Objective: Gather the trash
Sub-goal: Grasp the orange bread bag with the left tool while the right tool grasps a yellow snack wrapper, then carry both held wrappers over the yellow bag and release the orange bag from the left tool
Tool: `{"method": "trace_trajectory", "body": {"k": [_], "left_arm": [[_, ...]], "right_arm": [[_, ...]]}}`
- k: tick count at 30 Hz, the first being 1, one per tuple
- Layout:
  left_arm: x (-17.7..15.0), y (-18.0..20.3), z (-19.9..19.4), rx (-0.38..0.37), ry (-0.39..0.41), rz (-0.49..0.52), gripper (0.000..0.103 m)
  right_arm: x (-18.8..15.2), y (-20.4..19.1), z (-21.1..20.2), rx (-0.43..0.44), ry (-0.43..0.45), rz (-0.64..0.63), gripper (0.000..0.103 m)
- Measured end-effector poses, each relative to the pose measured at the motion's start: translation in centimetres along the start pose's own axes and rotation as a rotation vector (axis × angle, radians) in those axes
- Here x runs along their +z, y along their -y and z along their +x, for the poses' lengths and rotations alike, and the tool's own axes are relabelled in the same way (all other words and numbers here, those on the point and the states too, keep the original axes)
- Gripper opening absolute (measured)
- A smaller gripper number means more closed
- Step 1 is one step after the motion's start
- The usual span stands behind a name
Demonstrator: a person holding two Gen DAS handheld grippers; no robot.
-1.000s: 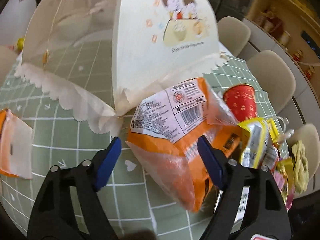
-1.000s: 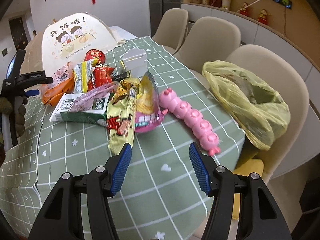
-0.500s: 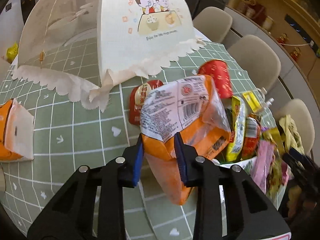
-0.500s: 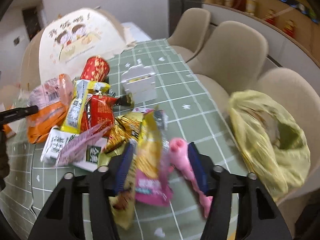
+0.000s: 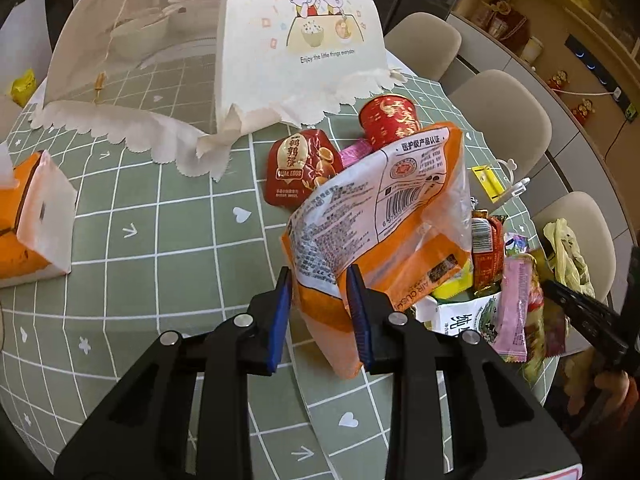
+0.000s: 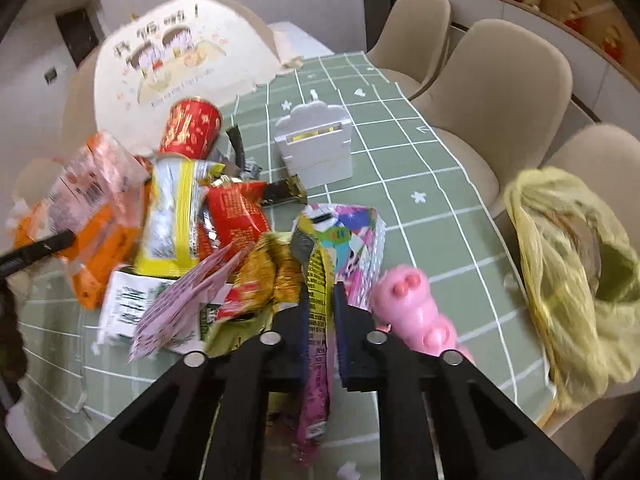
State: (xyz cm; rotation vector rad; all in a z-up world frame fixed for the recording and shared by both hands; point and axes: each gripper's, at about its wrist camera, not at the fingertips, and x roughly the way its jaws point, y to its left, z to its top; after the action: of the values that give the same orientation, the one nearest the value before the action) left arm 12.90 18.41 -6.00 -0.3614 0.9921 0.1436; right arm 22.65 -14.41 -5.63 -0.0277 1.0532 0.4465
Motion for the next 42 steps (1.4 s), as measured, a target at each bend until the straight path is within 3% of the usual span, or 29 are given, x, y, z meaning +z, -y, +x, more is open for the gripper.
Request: {"method": "trace_trajectory", "body": {"k": [9,15,22,28,34,38,42], "left_arm": [[0.0,0.8,-3.6,-0.033,0.088,0.006,0.023],[0.6,3.5,-7.1,-0.043,0.167,0.047,0.023],[1.7,8.6,-11.3,-0.041,0.267,0.096,0.023],[3.3,17.0,-11.1,-0.108,0.269,0.179,0.023],[4.6,30.1,-8.7,-0.179,0.302,0.353,0.023],[4.2,38.5,-4.6,-0.219,0.272,0.45,0.023],[3.4,44.8,1.2,-0.17,0.178,0.534,0.023]], "right_arm": [[-1.8,1.2,-5.8,-0.056,0.118,0.068,0.007],[-3.1,1.4,-9.5,-0.078,0.187,0.06,0.007],[-3.7,3.2,-13.0,-0.027,0.253,0.067,0.007],[-3.6,9.0,-16.7,-0.061,0.319,0.088,0.007],[-3.6,17.9,-19.7,-0.151,0.376,0.139,0.007],[-3.6,23.3,-21.0,-0.195,0.401,0.177,0.007],[-3.6,28.2,-21.2,-0.228,0.409,0.203,0.007]]}}
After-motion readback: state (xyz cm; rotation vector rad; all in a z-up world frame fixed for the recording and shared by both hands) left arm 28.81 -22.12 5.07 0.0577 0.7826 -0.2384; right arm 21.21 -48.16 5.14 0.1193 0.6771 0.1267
